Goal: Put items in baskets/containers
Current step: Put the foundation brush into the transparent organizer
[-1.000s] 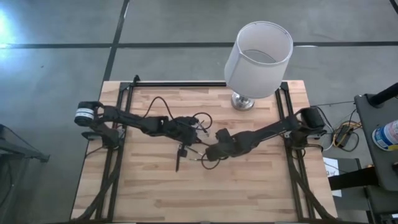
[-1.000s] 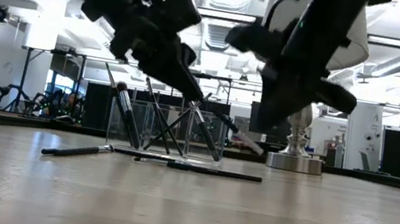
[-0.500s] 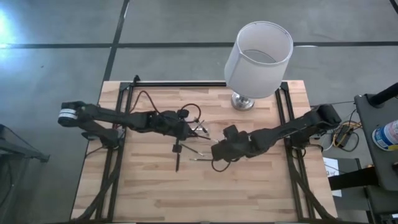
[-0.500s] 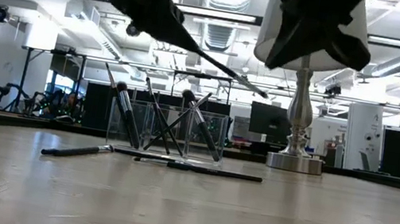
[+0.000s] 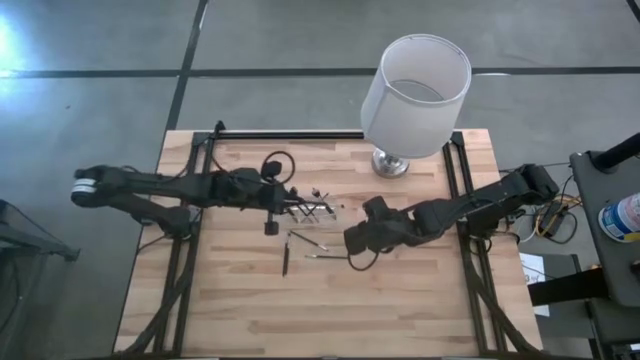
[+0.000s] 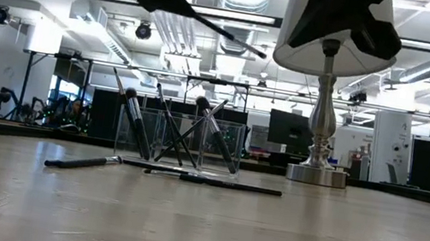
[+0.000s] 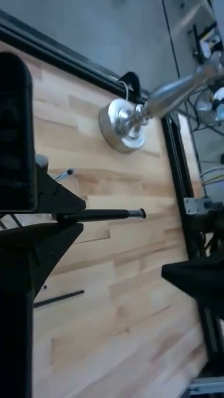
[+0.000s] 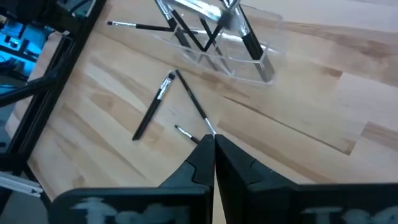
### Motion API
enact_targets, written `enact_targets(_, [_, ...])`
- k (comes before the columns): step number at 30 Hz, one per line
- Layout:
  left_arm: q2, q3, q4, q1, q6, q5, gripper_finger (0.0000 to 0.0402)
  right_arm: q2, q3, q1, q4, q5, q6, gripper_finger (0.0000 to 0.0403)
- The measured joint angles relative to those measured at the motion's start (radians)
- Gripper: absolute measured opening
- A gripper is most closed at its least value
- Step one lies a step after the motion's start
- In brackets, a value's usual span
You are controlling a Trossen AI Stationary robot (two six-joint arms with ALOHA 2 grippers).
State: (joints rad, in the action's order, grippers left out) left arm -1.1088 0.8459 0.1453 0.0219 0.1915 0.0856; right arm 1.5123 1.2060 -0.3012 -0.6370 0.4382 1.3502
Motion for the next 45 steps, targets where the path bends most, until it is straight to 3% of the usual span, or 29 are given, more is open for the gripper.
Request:
enact_targets(13, [0.117,0.000,0.089,0.000,-0.039,0.126,0.0009,0.004,0.000,0.000,0.015,-0.002,0.000,0.0009])
enact_targets(45, [0.167,0.037,0.102,0.000,-0.121,0.133,0.0008,0.004,0.000,0.000,0.023,-0.001,0.000,0.0009])
